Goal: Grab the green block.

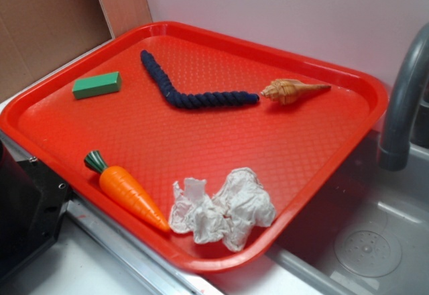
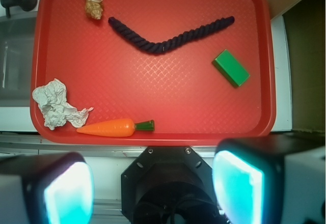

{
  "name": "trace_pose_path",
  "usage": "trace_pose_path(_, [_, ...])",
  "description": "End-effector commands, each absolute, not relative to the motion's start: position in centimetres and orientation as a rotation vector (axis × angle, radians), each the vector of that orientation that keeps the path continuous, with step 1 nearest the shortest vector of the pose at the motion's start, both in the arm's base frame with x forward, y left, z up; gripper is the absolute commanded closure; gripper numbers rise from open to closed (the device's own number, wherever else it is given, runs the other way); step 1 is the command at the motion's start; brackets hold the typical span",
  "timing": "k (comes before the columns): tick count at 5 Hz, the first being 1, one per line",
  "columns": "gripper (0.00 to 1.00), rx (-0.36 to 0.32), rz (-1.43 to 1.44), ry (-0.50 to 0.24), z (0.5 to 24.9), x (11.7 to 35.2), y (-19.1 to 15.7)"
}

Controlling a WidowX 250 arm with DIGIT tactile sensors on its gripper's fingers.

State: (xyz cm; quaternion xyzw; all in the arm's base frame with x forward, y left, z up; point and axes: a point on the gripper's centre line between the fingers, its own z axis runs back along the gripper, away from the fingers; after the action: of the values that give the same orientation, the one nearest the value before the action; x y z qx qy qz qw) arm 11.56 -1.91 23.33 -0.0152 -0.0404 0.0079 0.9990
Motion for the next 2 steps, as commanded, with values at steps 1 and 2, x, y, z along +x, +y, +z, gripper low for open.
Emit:
trace_pose_path(1, [0.00, -0.030, 0.016, -0.081, 23.3, 11.6, -1.9])
trace_pose_path(2, [0.00, 0.022, -0.030, -0.117, 21.7, 12.6, 0.2])
